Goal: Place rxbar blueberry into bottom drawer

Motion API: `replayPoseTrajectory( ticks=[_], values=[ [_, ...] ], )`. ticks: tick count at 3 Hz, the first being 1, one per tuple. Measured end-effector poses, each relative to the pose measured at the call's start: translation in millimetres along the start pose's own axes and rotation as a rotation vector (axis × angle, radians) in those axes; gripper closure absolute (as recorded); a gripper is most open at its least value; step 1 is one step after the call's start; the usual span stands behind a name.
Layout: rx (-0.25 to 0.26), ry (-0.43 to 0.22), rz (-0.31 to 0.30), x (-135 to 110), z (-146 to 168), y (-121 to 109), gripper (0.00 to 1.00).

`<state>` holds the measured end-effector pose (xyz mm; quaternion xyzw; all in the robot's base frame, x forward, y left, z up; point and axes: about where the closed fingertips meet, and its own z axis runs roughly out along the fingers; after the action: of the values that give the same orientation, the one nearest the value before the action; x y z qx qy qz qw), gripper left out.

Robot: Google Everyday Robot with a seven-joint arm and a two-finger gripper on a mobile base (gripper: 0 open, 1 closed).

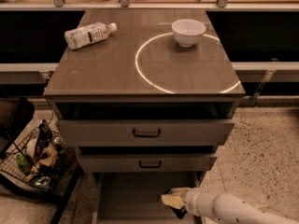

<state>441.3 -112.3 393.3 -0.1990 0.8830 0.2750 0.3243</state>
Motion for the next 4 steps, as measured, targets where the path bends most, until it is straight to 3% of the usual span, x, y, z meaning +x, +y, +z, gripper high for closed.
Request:
replayPoseTrajectory(
  ticks=[1, 2, 3, 4],
  values=[
    [-0.054, -0.007, -0.004, 14, 87, 0, 1.00],
    [-0.104, -0.007, 0.025, 54, 168, -6, 1.00],
    [-0.105, -0.028, 0.063, 80, 187, -20, 1.00],
    [-0.086, -0.058, 0.092, 90, 196, -28, 1.00]
  ],
)
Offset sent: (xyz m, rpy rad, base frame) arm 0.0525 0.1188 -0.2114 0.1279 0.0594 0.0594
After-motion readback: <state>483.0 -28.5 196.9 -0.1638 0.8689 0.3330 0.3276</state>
